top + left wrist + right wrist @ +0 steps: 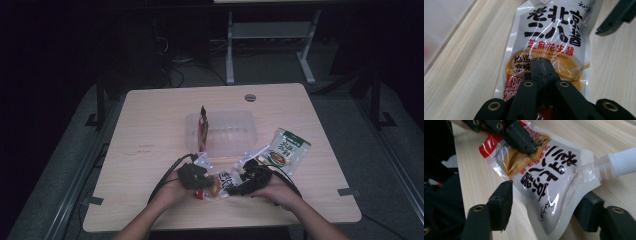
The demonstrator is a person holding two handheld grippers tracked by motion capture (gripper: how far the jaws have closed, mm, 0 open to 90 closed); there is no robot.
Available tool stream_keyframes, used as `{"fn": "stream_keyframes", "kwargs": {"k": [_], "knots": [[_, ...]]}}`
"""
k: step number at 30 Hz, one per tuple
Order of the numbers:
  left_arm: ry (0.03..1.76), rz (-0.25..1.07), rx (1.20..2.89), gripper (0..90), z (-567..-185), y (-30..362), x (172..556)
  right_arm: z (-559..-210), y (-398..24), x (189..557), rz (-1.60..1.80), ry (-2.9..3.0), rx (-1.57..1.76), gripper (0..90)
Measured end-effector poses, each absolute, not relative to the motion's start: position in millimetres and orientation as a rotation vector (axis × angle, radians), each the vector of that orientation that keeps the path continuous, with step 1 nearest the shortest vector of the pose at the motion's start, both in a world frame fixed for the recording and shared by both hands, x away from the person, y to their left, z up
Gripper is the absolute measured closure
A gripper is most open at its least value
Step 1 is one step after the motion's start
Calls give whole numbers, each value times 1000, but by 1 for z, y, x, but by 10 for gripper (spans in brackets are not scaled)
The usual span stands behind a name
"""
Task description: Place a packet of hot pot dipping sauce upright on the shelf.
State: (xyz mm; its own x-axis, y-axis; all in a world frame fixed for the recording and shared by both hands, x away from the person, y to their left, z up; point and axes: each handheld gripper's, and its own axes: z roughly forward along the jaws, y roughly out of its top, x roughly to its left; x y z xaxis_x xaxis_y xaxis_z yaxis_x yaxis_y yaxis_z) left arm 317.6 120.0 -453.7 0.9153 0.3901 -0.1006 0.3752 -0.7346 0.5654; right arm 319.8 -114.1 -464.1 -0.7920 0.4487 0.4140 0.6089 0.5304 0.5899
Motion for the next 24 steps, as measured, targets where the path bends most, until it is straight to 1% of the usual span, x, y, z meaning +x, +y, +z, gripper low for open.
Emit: {"fn": "stream_keyframes", "kwargs": {"k": [9, 11, 17, 24], "knots": [[544, 36, 2464, 900, -454, 121, 318, -457, -105, 328, -1173, -2516, -873, 666], [544, 30, 2460, 900, -454, 122, 319, -454, -103, 329, -1186, -2528, -864, 702], [563, 13, 2448, 900, -455, 124, 319, -453, -100, 331, -1200, -2537, -855, 764], [580, -11, 2431, 900, -454, 128, 320, -450, -94, 333, -1188, -2581, -827, 815]]}}
